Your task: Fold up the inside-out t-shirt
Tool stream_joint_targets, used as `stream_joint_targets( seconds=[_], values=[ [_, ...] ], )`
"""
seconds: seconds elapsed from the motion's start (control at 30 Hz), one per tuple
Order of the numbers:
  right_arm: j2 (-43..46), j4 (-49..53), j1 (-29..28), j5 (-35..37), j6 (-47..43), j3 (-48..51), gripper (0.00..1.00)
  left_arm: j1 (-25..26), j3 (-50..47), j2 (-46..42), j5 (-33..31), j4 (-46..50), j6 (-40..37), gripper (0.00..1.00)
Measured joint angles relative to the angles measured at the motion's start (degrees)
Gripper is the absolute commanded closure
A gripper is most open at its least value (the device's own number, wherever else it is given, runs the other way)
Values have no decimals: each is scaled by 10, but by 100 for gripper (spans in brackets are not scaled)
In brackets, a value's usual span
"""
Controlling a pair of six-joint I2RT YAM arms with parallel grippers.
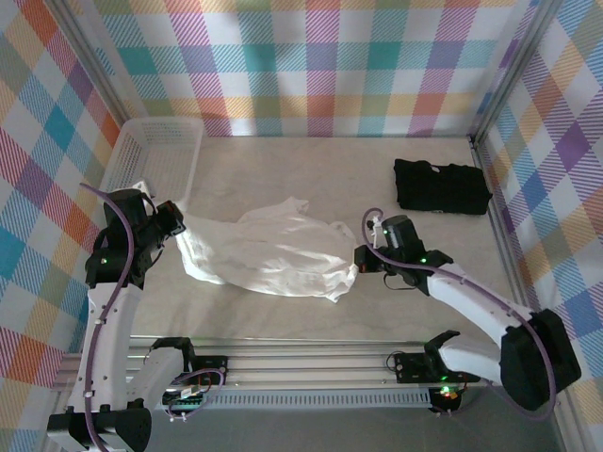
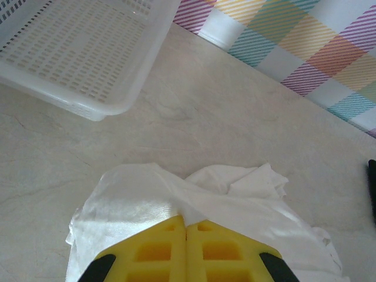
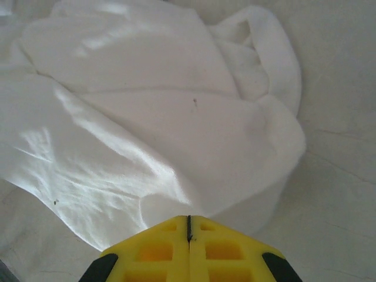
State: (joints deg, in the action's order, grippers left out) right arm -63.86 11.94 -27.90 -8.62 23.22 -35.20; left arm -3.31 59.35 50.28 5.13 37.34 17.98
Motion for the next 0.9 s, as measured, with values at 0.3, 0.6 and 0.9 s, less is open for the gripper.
stream_joint_targets(
  seconds=[0.3,0.6,0.9],
  values=[
    [98,17,93,-79,-43,-7,100,0,2,2,4,1,5,100],
    [9,-44,155,-231,-73,-84,100,-11,42,10,23,0,31,100],
    [-207,-110,107,-320,-66,-106,97,-13,37,10,28,0,37,100]
  ],
)
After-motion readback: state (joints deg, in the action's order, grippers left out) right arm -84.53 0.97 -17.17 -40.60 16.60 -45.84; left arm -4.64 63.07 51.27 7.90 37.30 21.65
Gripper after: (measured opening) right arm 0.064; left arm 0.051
